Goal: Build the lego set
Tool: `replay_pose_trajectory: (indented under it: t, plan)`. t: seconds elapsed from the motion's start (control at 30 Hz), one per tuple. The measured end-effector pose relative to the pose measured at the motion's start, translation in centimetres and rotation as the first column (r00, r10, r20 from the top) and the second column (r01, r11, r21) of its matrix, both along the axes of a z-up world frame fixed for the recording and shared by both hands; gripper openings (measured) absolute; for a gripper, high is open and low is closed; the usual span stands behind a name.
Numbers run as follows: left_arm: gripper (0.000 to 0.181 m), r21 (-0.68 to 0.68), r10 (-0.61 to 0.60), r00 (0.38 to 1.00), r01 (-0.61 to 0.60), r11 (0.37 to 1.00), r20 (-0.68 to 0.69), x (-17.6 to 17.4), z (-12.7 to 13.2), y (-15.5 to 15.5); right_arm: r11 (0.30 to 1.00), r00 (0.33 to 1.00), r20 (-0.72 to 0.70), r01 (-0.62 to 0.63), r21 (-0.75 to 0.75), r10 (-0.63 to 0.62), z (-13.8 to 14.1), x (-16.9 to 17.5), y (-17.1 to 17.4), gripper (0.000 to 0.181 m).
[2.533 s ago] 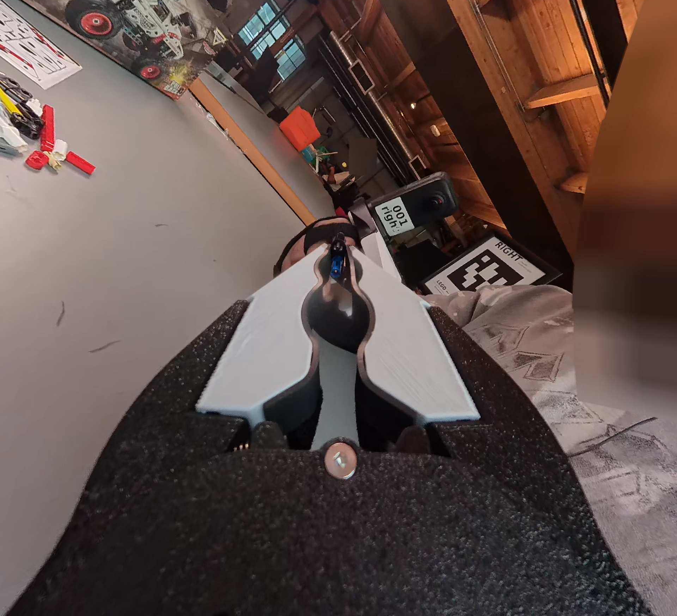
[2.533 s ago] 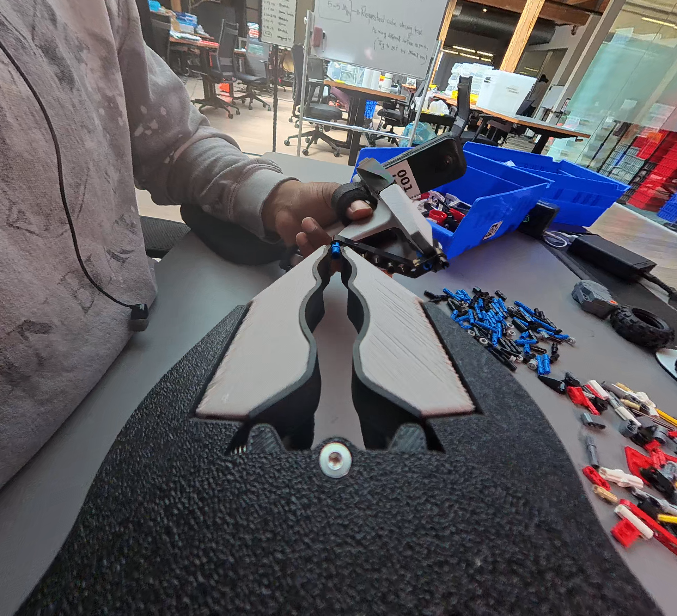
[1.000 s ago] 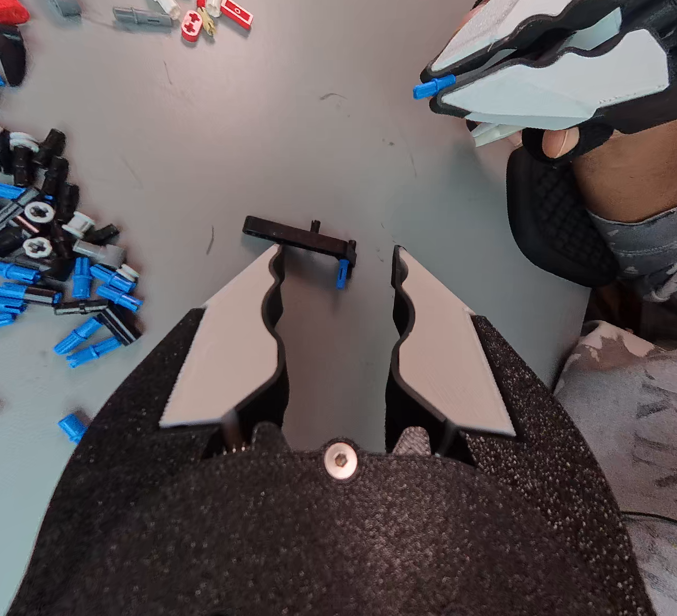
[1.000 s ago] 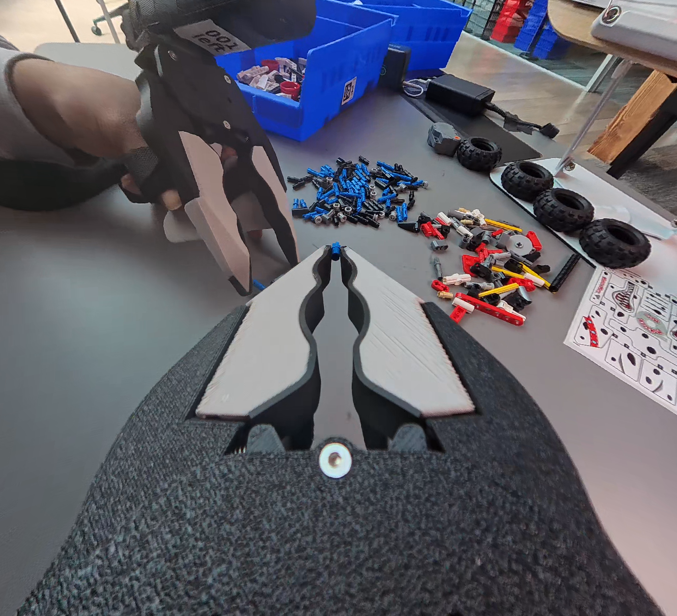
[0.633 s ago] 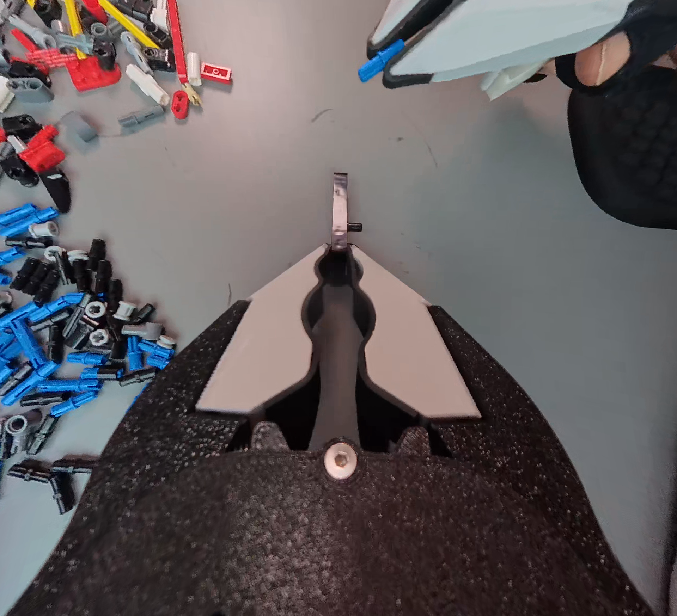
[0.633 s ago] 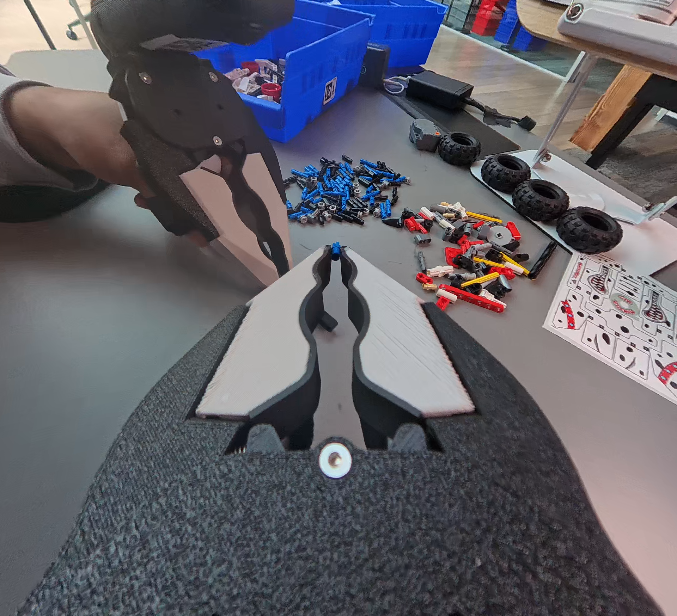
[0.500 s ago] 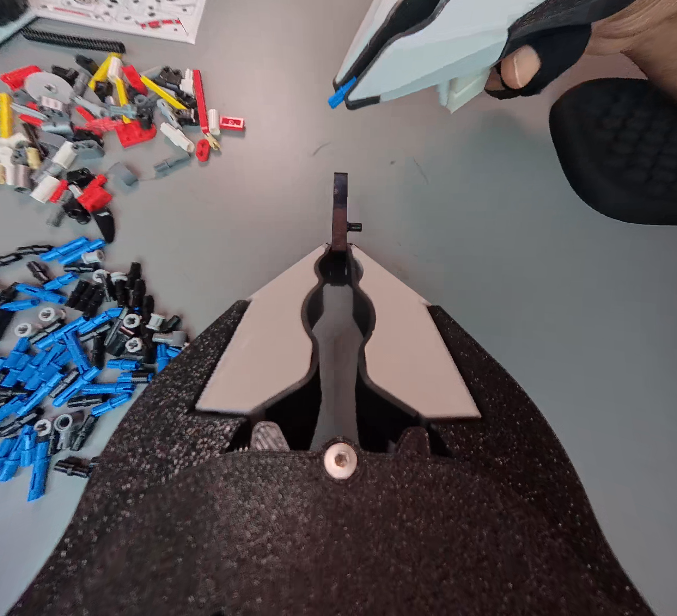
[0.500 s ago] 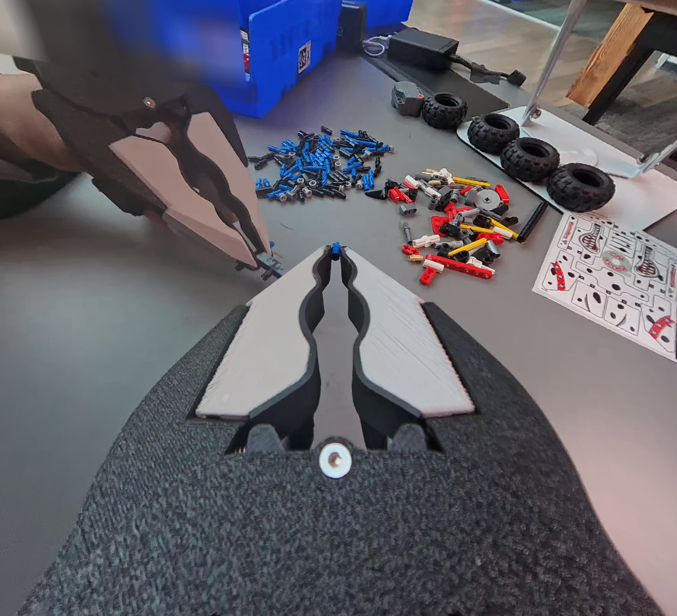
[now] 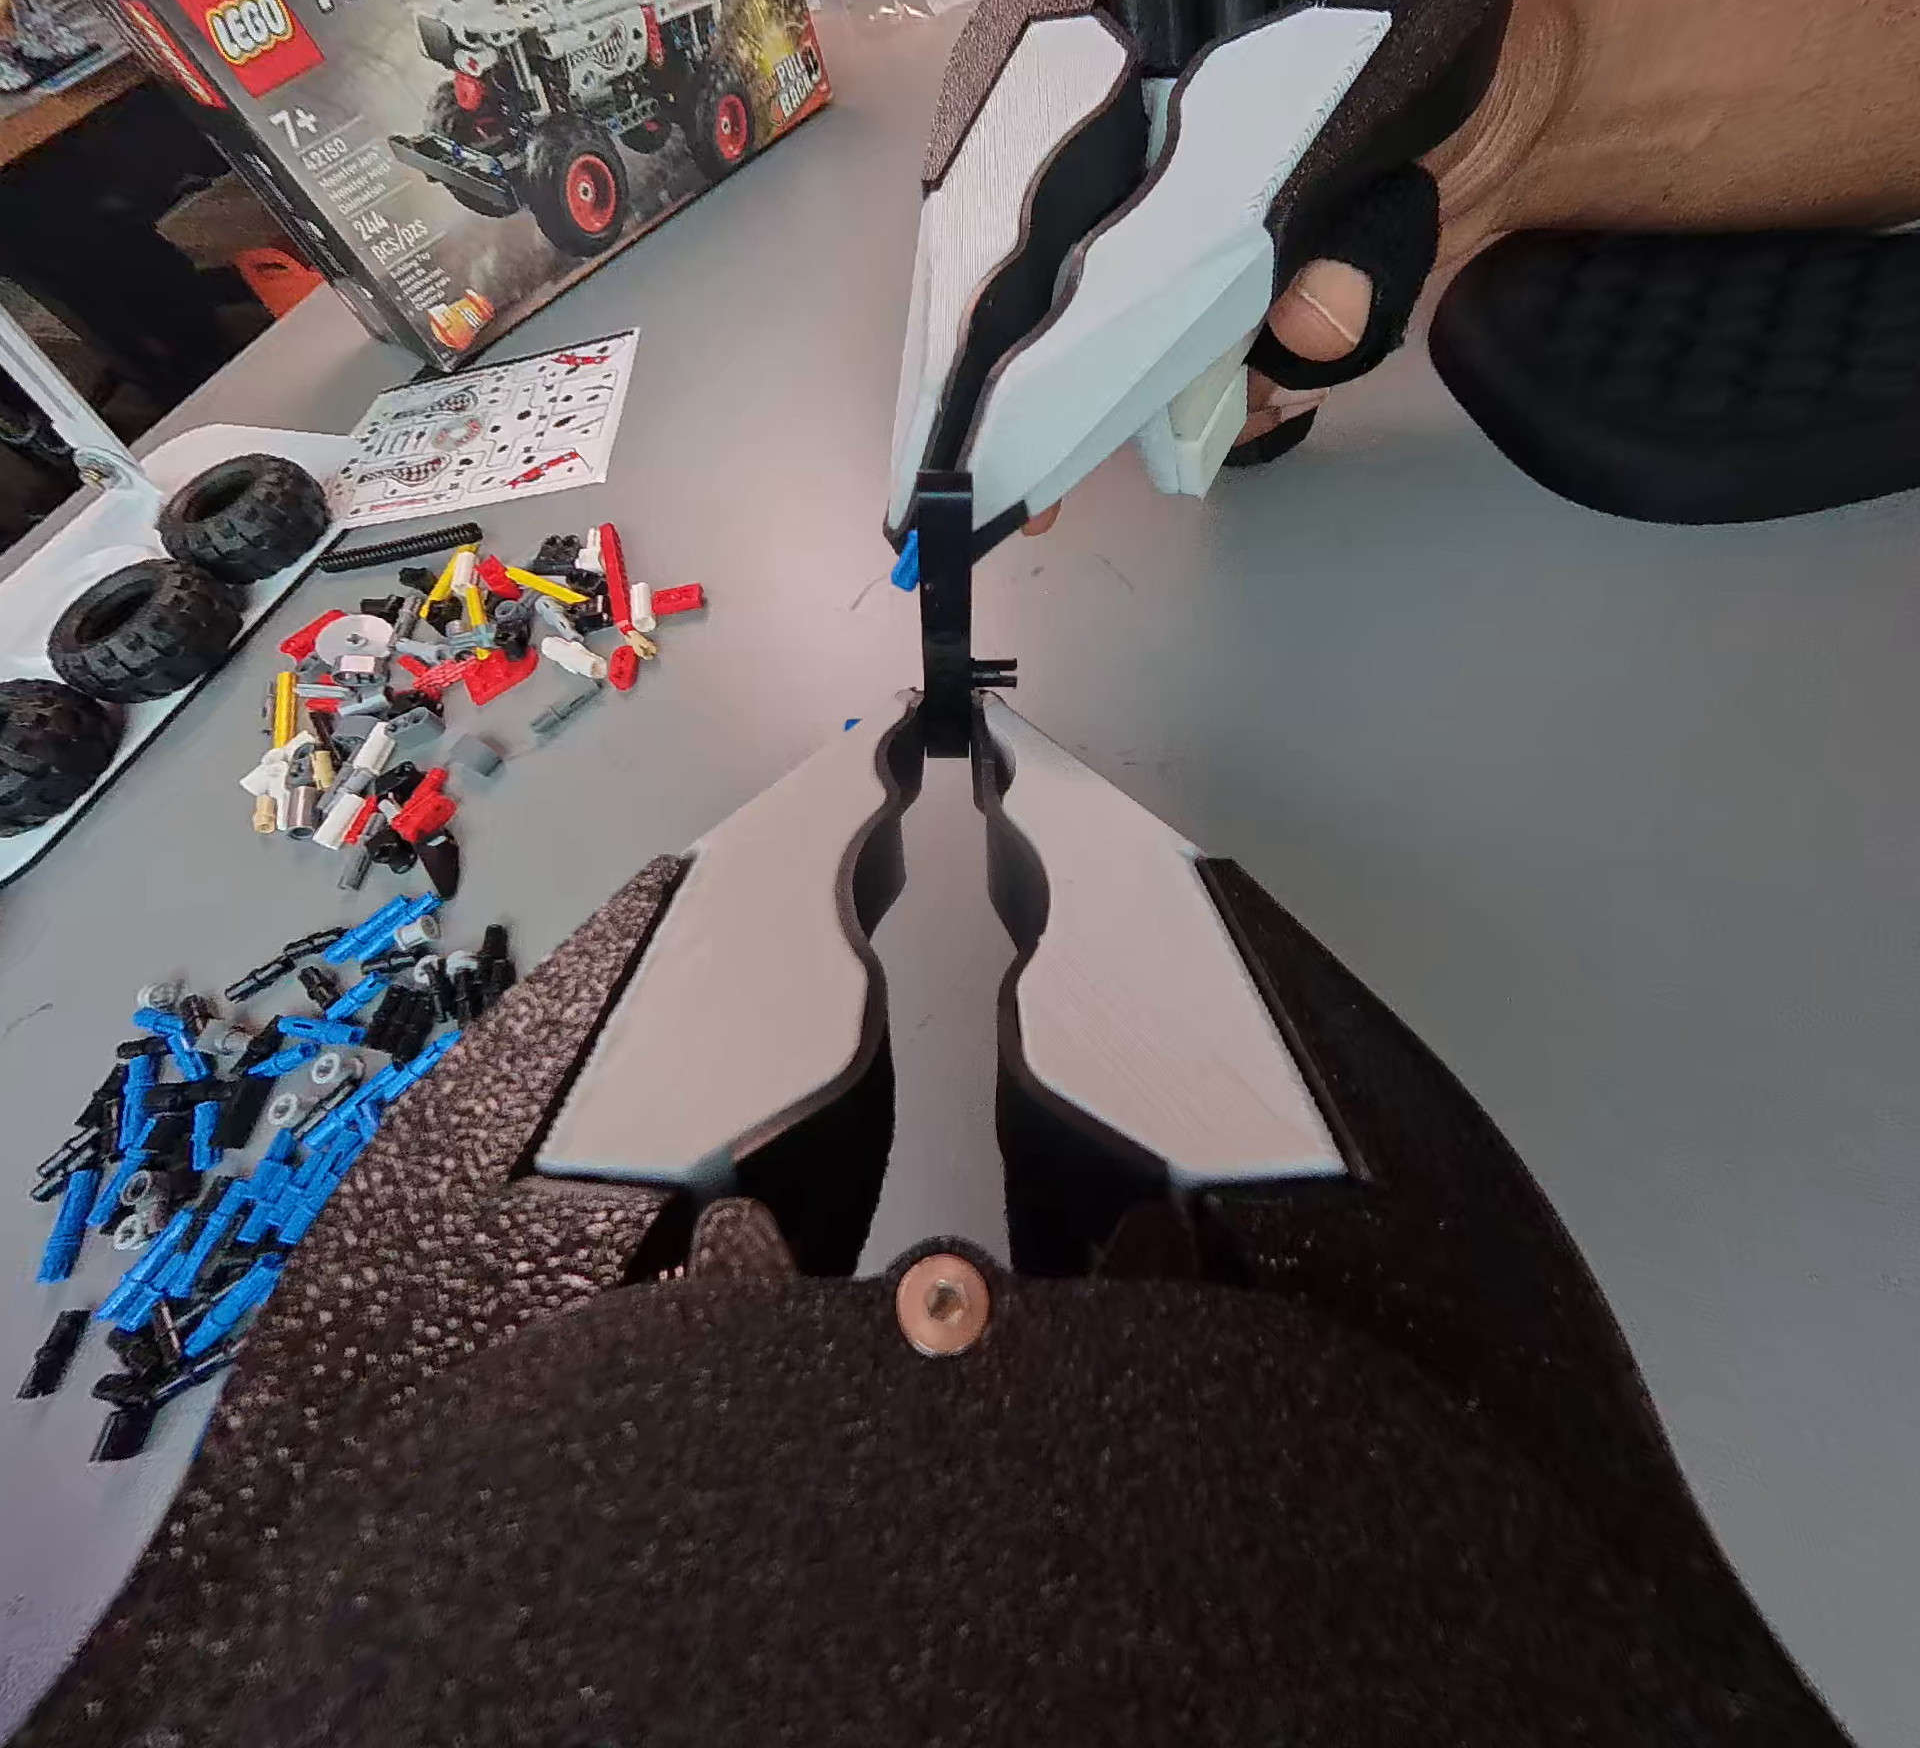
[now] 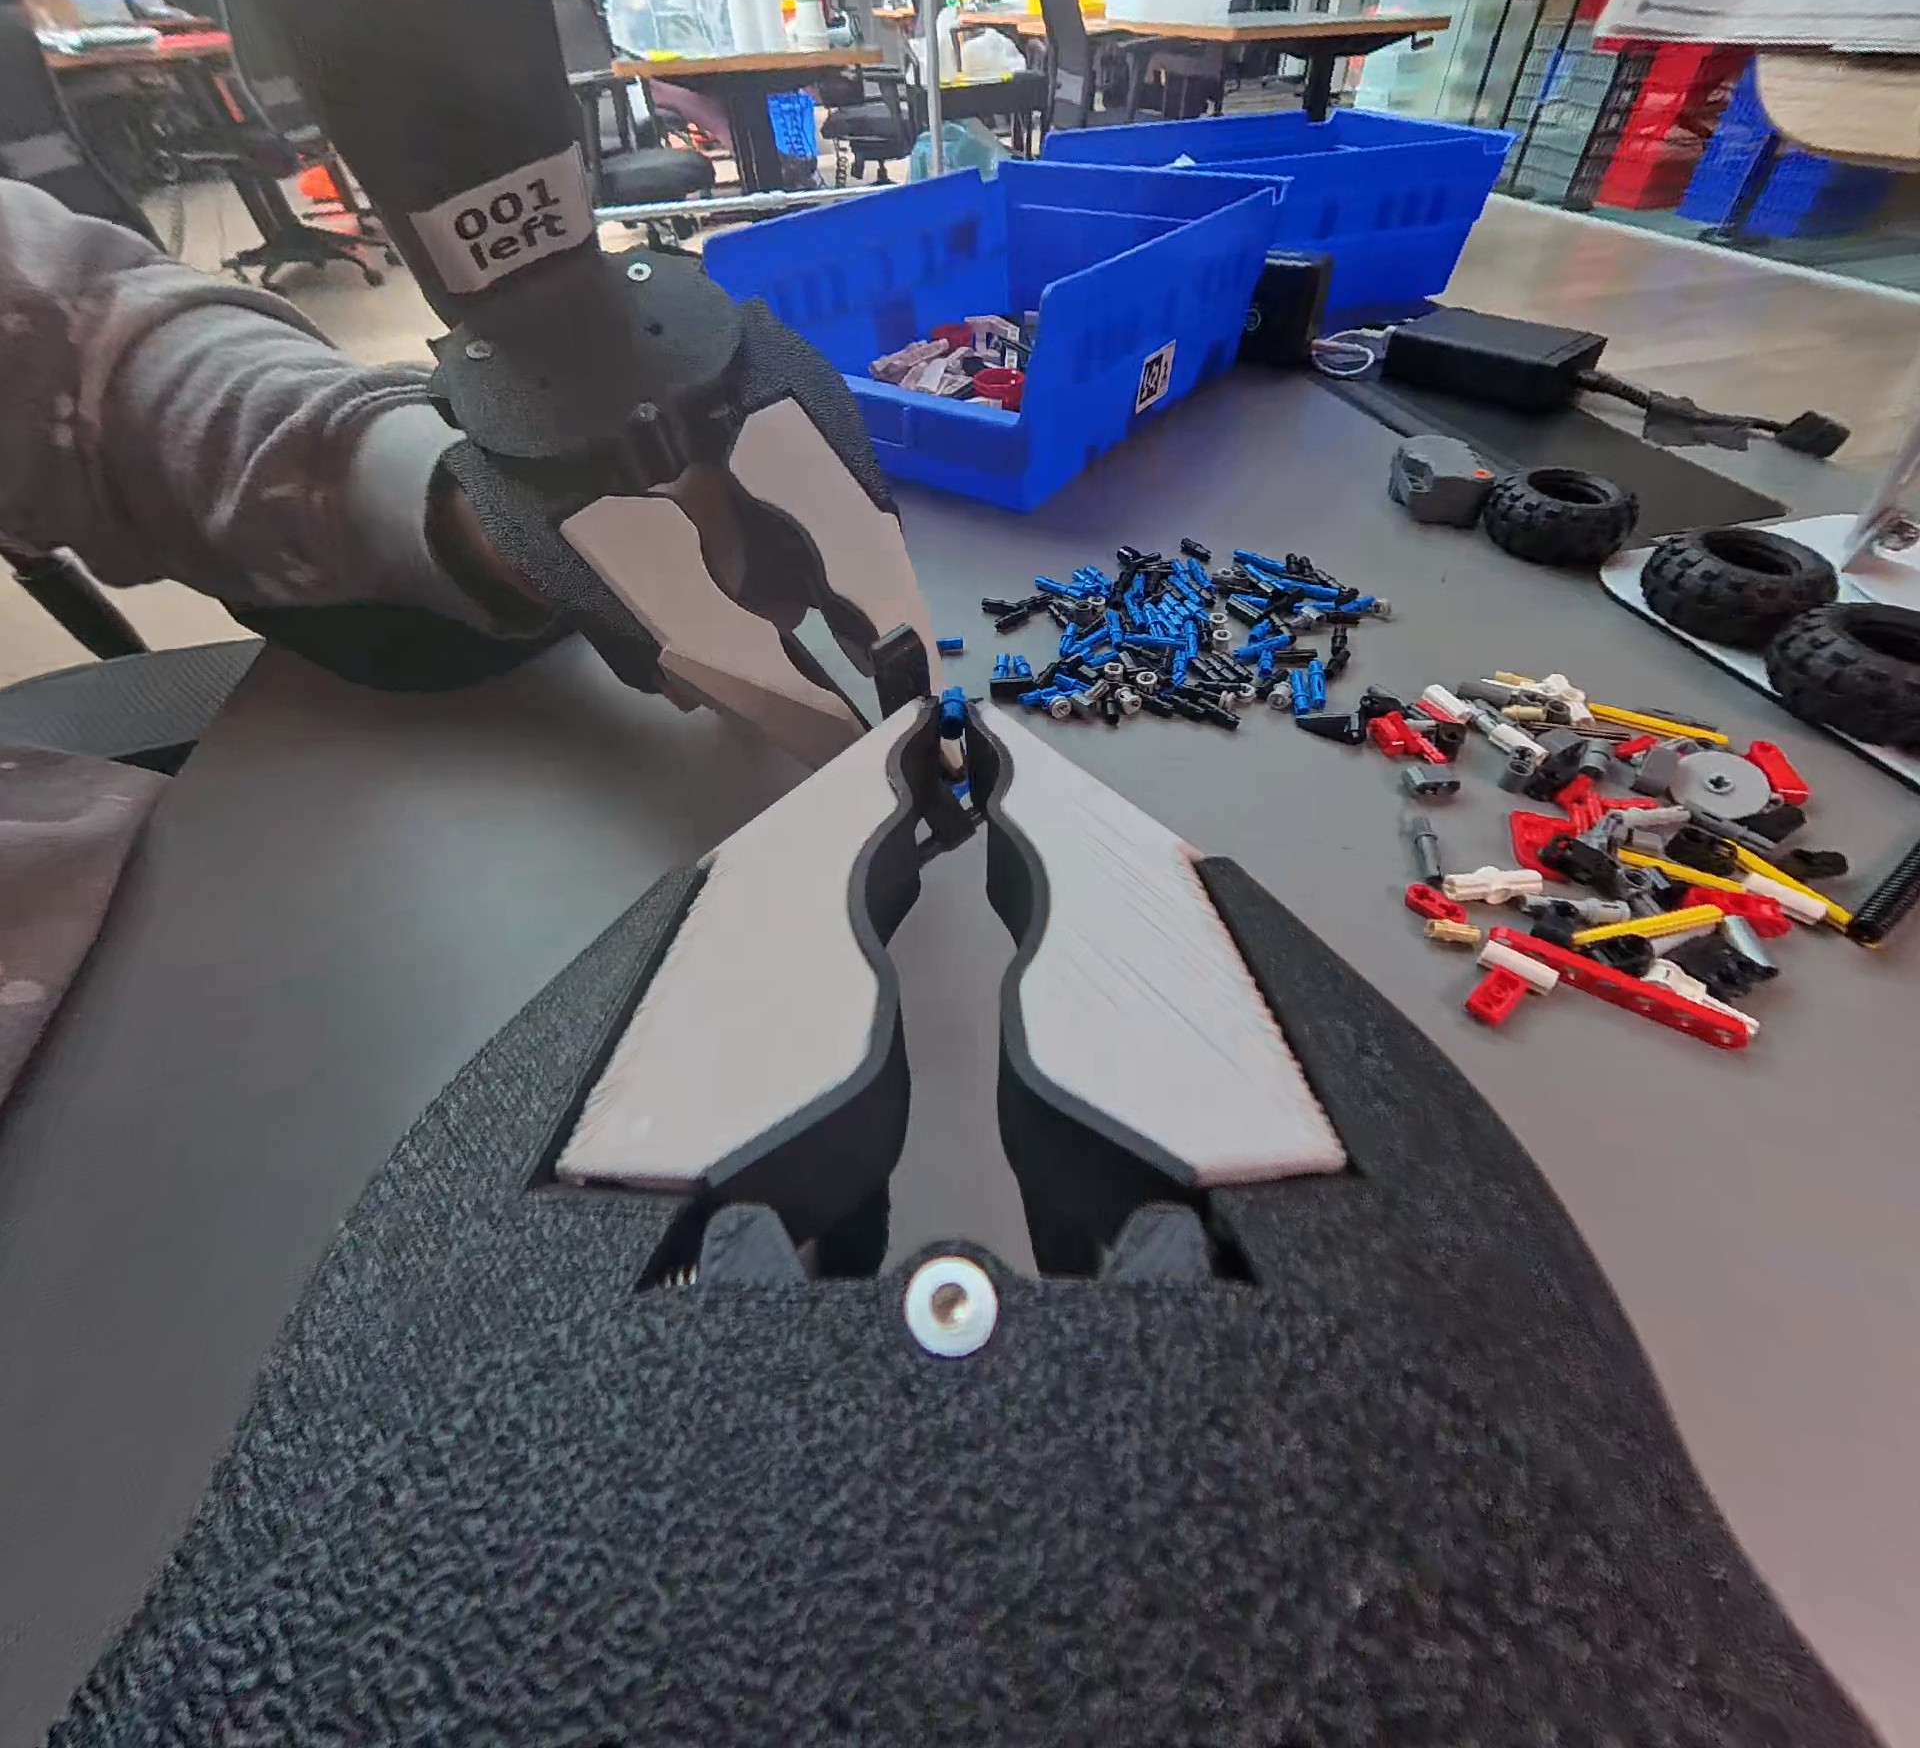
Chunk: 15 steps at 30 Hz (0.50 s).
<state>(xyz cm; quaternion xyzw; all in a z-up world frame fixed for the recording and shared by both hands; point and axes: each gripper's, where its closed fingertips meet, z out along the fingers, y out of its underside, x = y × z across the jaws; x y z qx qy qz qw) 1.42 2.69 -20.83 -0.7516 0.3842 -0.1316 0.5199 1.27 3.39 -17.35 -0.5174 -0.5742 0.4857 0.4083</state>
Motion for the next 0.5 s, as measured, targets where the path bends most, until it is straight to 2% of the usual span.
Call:
replay_pose_trajectory:
  t: [0.03,0.17,0.27,0.33,0.5]
  plan:
    - [0.008,-0.018,-0.007,1.000,0.007,1.000,-0.011,0.1,-0.5,-0.2,0.999,1.000,0.011,-0.029,0.014,0.029,-0.3,-0.1,-0.6,0.004]
    - [0.010,-0.089,-0.022,0.998,0.016,0.996,-0.065,0.6,-2.5,-0.7,0.993,0.993,0.086,-0.084,0.086,0.077,-2.0,-0.8,-2.2,0.005]
    - [0.015,-0.194,-0.020,0.995,0.001,0.981,-0.093,0.7,-4.0,-1.1,0.982,0.981,0.171,-0.114,0.151,0.088,-3.4,-1.1,-2.9,0.004]
    - [0.018,-0.258,-0.018,0.996,-0.004,0.966,-0.083,0.9,-4.6,-1.5,0.967,0.962,0.262,-0.131,0.218,0.072,-5.1,-1.1,-3.0,0.005]
    - [0.021,-0.378,-0.020,0.998,-0.005,0.926,-0.062,0.8,-5.4,-2.8,0.940,0.923,0.378,-0.191,0.282,0.074,-7.3,-0.7,-3.3,0.004]
